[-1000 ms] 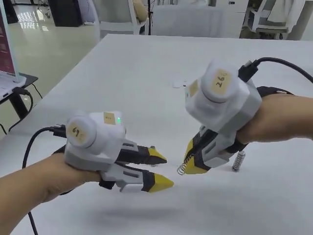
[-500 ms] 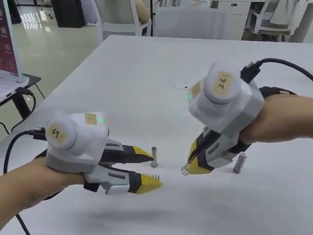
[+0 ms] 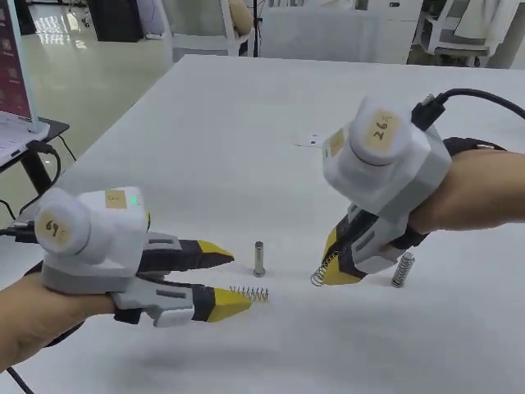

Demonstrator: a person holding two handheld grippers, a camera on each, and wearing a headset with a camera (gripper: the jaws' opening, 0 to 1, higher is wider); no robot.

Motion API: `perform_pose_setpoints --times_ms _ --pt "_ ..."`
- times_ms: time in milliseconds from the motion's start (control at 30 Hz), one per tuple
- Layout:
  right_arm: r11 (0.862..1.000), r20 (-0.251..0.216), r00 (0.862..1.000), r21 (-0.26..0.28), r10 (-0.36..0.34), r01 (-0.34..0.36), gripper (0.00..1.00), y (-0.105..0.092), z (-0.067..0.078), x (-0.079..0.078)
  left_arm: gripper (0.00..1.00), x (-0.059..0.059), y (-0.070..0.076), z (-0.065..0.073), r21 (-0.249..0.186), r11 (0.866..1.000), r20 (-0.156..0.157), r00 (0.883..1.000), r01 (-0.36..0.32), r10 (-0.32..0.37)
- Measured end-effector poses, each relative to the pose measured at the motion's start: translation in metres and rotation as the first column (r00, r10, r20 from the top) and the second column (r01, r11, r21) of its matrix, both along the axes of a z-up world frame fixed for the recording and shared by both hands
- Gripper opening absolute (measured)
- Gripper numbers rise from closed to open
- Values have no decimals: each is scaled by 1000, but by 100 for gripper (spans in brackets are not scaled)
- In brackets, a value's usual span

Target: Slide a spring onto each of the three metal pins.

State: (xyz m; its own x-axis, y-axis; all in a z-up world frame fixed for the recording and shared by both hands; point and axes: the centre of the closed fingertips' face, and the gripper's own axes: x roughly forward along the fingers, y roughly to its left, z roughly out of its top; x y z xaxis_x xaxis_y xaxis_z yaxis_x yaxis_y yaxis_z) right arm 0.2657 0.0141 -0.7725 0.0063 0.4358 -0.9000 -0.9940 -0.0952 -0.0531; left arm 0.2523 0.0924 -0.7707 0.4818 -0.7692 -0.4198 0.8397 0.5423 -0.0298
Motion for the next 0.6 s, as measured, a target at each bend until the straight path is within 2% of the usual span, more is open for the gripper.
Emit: perform_pose_setpoints --times_ms 233,400,600 --pt "1000 2 1000 -14 -1 1 9 -3 0 3 33 -8 7 -3 -2 1000 -7 1000 -23 23" --pt "1000 5 1000 -21 -4 4 9 -5 0 5 34 -12 6 -4 -8 1000 -11 1000 -29 29" --pt "999 17 1000 -34 -9 10 9 -11 4 11 34 -10 6 -7 -21 999 -11 999 -45 45"
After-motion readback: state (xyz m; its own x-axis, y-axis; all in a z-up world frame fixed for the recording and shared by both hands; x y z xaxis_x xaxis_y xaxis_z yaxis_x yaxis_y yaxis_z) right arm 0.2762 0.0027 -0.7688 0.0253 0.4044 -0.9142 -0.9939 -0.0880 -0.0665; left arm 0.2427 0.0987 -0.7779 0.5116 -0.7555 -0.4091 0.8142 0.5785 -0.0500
